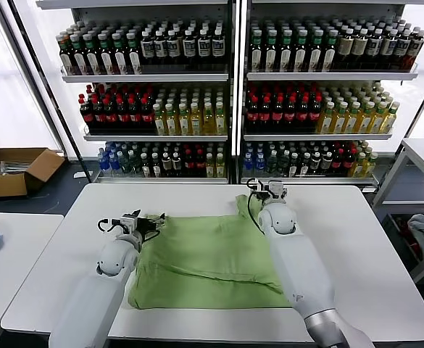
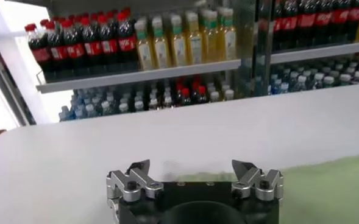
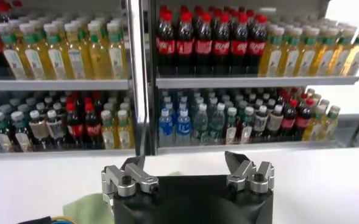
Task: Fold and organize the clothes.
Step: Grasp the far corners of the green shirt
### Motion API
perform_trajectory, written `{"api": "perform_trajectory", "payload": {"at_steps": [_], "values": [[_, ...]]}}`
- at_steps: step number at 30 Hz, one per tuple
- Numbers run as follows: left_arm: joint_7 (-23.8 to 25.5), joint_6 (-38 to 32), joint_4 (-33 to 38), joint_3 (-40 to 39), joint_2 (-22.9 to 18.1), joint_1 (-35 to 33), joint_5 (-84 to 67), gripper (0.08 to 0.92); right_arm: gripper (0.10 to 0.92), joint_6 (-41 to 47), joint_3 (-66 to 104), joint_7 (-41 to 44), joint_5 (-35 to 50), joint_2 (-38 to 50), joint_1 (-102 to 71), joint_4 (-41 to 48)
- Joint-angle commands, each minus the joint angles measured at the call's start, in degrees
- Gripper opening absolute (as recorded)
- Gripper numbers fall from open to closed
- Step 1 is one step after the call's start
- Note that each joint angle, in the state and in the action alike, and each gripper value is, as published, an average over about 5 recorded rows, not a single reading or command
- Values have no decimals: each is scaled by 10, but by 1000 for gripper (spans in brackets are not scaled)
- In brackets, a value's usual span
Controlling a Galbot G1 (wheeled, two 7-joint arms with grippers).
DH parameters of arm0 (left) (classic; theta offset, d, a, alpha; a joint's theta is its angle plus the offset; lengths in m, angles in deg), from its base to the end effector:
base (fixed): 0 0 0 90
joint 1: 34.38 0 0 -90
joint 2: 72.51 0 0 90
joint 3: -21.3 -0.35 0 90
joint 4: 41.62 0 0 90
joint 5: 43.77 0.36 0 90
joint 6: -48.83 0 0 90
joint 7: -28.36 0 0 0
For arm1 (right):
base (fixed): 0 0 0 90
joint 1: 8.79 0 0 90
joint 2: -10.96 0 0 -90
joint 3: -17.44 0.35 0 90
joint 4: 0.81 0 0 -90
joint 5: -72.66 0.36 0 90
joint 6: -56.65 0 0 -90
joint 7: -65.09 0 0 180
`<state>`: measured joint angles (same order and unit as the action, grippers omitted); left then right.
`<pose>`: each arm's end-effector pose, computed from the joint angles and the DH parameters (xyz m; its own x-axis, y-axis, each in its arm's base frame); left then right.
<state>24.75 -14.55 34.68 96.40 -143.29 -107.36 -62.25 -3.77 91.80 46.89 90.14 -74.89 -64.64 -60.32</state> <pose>0.4522 0.0584 -0.3224 -0.8878 0.0482 0.4577 0.1031 0.9901 0.0957 0.5489 0.0449 -0.2770 -0.8780 0.0973 0.4687 0.0810 0.9952 -0.0549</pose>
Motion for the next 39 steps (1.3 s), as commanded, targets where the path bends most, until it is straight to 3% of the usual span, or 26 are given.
{"api": "perform_trajectory", "payload": {"at_steps": [1, 14, 19, 29, 39], "values": [[2, 1, -47, -1, -1, 22, -3, 823, 823, -6, -1, 10, -7, -14, 28, 69], [5, 11, -71, -1, -5, 21, -6, 823, 823, -14, 5, 18, -9, -18, 29, 99], [4, 30, -74, -2, -5, 17, -7, 740, 802, -5, 4, 17, -5, -14, 24, 95], [5, 46, -62, 2, -8, 1, -7, 455, 527, 3, 3, 14, -6, -4, 1, 70], [11, 44, 24, 10, 1, -37, -12, 169, 241, 16, -1, 7, -8, 6, -22, 26]]}}
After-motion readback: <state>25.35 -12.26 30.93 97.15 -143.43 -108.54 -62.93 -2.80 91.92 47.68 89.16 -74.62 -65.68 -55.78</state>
